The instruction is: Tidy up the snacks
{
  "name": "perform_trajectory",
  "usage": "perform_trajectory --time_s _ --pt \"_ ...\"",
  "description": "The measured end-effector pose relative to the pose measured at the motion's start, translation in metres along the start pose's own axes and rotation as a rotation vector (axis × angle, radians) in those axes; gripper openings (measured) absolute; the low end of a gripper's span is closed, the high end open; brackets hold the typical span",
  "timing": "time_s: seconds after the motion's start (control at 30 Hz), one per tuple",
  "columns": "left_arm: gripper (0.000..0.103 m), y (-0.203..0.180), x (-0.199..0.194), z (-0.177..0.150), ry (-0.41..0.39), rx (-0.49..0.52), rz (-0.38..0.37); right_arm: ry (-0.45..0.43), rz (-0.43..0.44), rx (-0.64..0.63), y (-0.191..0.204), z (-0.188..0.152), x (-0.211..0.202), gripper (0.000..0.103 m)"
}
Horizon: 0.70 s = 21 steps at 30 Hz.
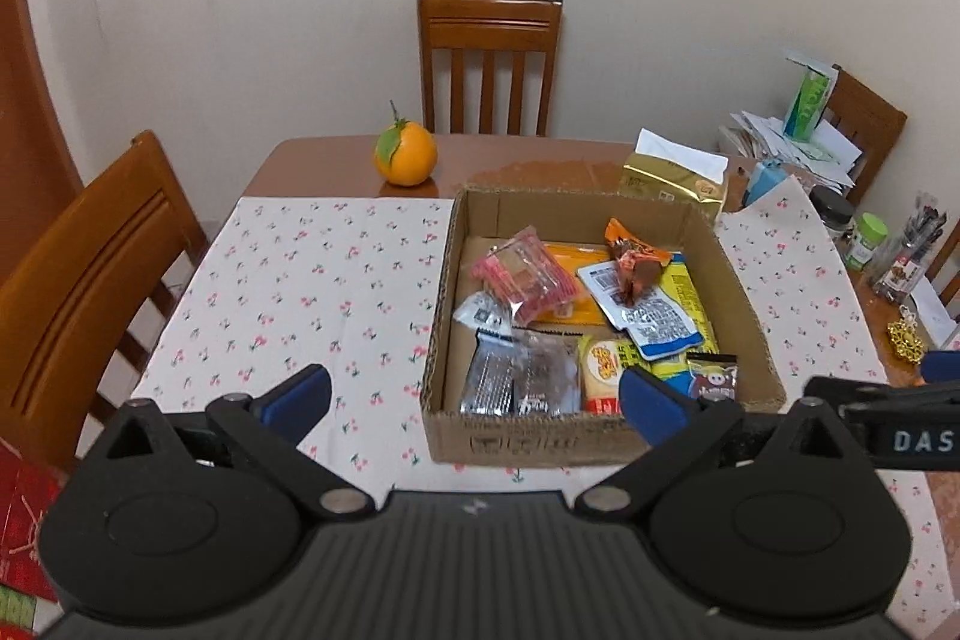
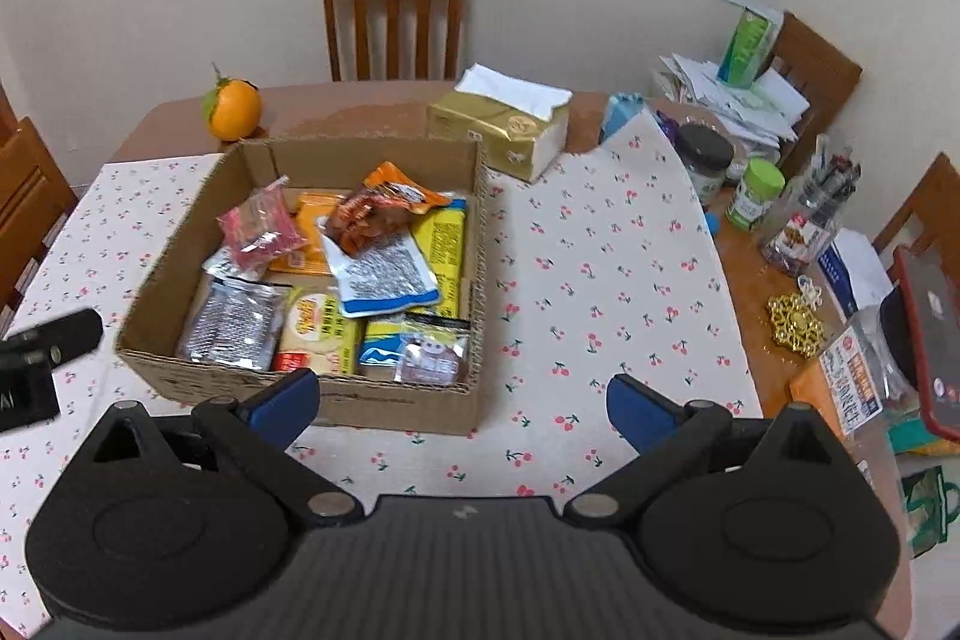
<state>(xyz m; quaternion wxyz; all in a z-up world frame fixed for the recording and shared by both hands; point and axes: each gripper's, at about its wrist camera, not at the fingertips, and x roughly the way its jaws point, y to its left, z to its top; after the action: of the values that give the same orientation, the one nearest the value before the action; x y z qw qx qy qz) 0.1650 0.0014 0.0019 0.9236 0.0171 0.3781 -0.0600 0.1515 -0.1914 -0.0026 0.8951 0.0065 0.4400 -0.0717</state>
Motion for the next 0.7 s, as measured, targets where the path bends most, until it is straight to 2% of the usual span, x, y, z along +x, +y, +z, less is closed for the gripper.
perform_trajectory --time_s 0.17,0.7 --pt "0.102 -0.007 -0.011 0.002 0.009 0.039 0.06 -0.025 0.004 -0.014 0.01 0.005 -0.018 0.103" --pt "0.102 -0.019 -0.018 0.001 0.017 0.081 0.061 -0.025 0.01 -0.01 0.009 0.006 -0.027 0.103"
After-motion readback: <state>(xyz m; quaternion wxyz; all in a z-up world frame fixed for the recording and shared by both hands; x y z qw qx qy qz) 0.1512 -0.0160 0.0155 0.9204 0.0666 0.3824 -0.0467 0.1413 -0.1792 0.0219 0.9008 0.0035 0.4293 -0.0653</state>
